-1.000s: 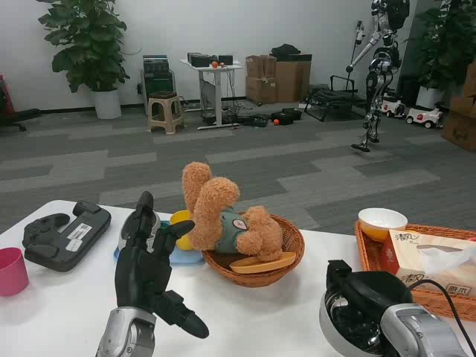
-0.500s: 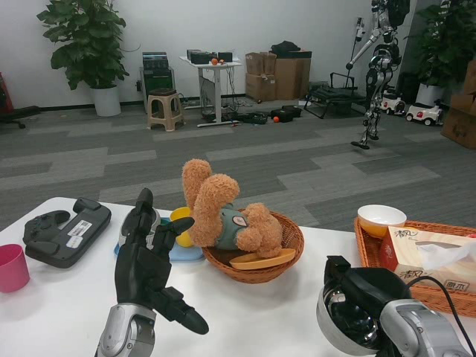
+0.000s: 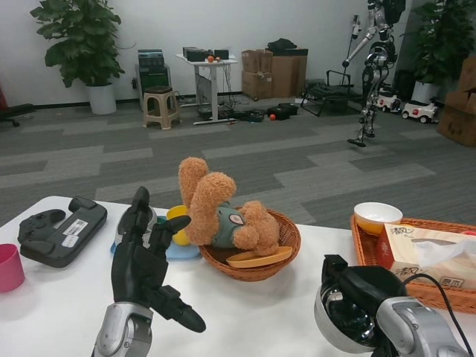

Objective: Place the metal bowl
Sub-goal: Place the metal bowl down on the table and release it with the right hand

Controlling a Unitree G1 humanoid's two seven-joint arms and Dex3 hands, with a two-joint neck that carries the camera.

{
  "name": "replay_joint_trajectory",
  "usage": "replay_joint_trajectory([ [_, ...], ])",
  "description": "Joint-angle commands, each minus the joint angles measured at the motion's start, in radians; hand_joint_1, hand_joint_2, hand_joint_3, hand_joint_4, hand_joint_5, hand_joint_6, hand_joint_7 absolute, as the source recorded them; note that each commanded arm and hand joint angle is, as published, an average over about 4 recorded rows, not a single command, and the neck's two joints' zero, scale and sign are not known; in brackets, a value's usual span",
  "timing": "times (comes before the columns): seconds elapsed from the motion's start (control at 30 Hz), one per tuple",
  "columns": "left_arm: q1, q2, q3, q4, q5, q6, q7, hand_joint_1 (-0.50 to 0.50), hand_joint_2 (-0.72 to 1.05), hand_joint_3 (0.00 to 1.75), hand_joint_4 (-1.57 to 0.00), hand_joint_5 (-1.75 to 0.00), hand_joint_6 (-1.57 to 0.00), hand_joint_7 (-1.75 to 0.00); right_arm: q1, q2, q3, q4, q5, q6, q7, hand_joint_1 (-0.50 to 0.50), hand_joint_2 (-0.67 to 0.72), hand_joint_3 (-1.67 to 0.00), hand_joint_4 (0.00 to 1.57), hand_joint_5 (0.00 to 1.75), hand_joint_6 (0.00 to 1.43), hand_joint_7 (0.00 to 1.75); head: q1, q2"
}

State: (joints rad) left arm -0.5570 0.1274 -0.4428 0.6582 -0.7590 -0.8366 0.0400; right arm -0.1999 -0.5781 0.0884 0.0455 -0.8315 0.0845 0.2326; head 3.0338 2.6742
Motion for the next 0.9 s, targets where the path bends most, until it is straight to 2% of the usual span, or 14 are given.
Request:
replay_joint_trajectory([
  [0.03, 0.014, 0.004, -0.002, 0.003, -0.003, -0.006, 0.000, -0.46, -0.19, 0.00, -1.05, -1.23, 0.00, -0.07, -0.027, 0.007, 0.012, 0.030, -0.015, -0.007, -0.008, -0.10, -0.22, -1.51, 0.91, 0.78, 0.00, 1.47, -0.019, -0.009],
  [0.33, 0.012, 0.002, -0.005, 0.003, -0.003, -0.006, 0.000, -0.46, -0.19, 0.00, -1.05, -1.23, 0.00, -0.07, -0.097, 0.031, 0.058, 0.160, -0.055, -0.018, -0.050, -0.08, -0.22, -1.51, 0.93, 0.78, 0.00, 1.48, -0.084, -0.057],
  [0.57, 0.008, 0.000, -0.004, 0.003, -0.003, -0.006, 0.000, -0.46, -0.19, 0.00, -1.06, -1.23, 0.00, -0.07, -0.164, 0.059, 0.099, 0.325, -0.092, -0.053, -0.131, -0.08, -0.26, -1.51, 1.04, 0.78, 0.00, 1.54, -0.133, -0.090],
  [0.73, 0.002, -0.002, -0.005, 0.007, -0.003, -0.006, 0.000, -0.46, -0.19, 0.00, -1.07, -1.23, 0.00, -0.07, -0.208, 0.076, 0.147, 0.442, -0.104, -0.066, -0.186, -0.08, -0.22, -1.51, 1.00, 0.78, 0.00, 1.54, -0.141, -0.097],
  [0.9, -0.004, -0.002, -0.007, 0.011, -0.003, -0.006, 0.000, -0.46, -0.19, 0.00, -1.05, -1.23, 0.00, -0.07, -0.235, 0.087, 0.189, 0.510, -0.112, -0.060, -0.224, -0.08, -0.22, -1.51, 0.93, 0.82, 0.00, 1.54, -0.158, -0.116],
])
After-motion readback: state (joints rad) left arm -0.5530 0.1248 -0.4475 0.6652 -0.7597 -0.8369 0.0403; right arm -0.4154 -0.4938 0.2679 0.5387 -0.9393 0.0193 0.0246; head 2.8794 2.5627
